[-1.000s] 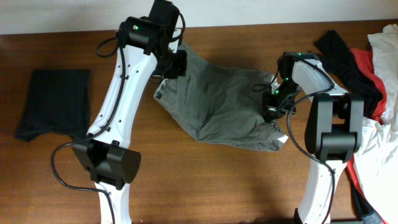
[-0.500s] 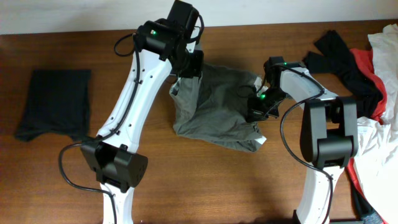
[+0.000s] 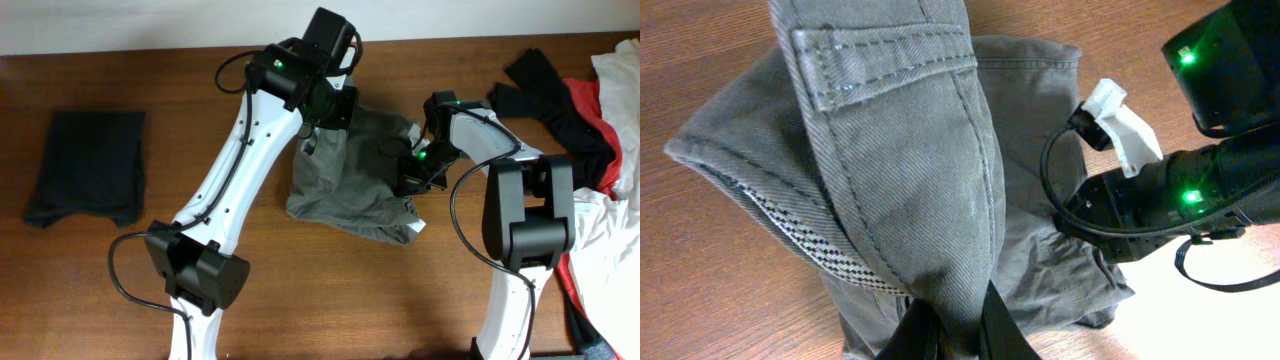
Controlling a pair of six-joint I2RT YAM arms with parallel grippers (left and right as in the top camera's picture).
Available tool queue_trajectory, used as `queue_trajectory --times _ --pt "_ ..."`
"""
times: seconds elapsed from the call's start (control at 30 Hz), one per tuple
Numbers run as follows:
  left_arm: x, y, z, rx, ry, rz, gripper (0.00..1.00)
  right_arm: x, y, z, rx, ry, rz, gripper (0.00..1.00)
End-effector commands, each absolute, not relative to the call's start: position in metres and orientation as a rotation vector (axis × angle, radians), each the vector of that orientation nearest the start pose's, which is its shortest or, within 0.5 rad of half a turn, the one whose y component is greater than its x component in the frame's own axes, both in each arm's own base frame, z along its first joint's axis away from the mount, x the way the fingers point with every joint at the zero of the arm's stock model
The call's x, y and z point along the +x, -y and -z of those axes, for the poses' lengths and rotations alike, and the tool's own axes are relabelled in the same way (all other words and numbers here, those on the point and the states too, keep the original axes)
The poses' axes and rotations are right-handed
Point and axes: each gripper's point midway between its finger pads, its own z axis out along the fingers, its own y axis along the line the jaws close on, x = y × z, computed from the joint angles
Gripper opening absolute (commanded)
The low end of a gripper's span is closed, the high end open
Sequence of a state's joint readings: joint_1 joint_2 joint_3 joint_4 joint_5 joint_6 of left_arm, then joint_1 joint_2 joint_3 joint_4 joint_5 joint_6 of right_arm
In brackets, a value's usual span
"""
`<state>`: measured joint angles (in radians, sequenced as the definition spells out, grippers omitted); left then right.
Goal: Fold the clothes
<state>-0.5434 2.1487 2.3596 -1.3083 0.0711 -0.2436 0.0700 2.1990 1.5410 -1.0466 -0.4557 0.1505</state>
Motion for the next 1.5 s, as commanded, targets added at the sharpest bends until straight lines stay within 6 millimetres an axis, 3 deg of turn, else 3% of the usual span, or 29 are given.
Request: queue_trajectory --times 0.0,0.1,0.27,0.47,0.77,1.03,1.47 --pt "0.424 0.274 -0.224 0.422 -2.68 0.343 0.01 0.341 -0.097 0.048 0.181 -3.396 -0.596 0.04" --pt "0.425 0.274 -0.214 0.425 -2.705 0.332 0.01 0.357 -0.094 0.029 0.185 -3.364 -0.599 0.04" --pt "0.424 0.273 -0.197 0.43 -2.751 0.311 0.01 0.387 -0.083 -0.02 0.194 -3.307 -0.577 0.05" --pt "0.424 0.274 -0.194 0.433 -2.758 0.308 0.01 0.404 -0.071 -0.059 0.2 -3.263 -0.556 0.04" --pt "0.423 0.278 -0.193 0.443 -2.758 0.31 0.01 0.414 -0.04 -0.071 0.253 -3.219 -0.53 0.04" --pt "0.409 0.303 -0.186 0.523 -2.754 0.309 0.01 0.409 -0.002 -0.091 0.36 -3.207 -0.543 0.04" --pt "0.41 0.333 -0.125 0.557 -2.812 0.248 0.01 0.403 0.003 -0.093 0.326 -3.226 -0.552 0.04"
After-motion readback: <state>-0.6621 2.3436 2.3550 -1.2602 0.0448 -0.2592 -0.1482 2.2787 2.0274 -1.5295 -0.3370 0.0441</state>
